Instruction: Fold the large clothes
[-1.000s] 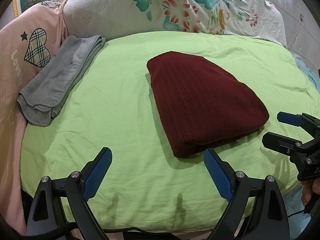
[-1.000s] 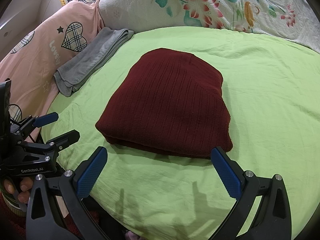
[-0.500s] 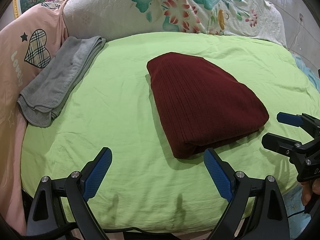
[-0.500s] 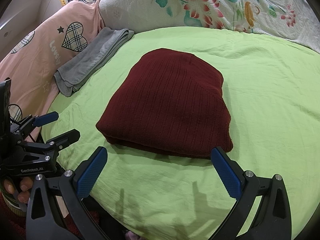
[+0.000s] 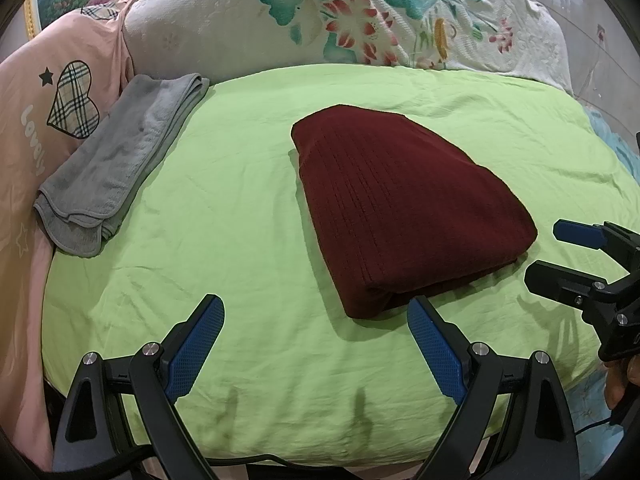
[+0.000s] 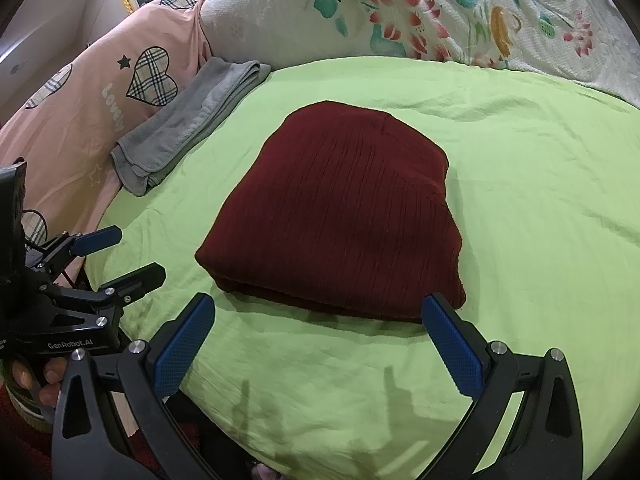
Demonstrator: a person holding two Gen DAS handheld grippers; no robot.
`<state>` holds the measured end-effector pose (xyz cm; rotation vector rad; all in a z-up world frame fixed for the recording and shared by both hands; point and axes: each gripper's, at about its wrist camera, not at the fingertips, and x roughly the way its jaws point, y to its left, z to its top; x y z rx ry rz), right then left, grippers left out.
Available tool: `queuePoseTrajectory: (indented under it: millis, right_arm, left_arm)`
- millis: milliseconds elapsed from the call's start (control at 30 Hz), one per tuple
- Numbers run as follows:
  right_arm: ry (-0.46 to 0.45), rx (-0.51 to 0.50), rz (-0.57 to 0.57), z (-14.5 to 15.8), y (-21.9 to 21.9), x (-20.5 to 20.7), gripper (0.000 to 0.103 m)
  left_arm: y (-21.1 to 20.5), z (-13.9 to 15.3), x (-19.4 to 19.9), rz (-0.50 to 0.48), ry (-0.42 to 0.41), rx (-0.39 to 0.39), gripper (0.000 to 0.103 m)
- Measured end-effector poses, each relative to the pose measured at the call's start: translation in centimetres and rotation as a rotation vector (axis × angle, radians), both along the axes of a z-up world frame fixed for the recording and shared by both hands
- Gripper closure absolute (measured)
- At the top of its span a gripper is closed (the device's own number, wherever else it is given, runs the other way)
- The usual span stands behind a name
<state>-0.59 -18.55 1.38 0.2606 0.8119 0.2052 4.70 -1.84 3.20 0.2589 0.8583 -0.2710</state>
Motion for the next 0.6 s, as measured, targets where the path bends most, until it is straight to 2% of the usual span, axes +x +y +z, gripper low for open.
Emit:
queuePoseTrajectory:
  millis: [433,600]
  right_arm:
    - [-0.001,0.004,0.012,0.1,-0.7,0.5,0.000]
    - [0.002,0.003,0.012,0.1,-1.0,1.0,0.000]
  left_arm:
    - [-0.1,0.1,0.4,0.002,-0.006,0.001,0.010]
    - [-0.2,0.0,1.1,0.019,-0.021,0.036,0.010]
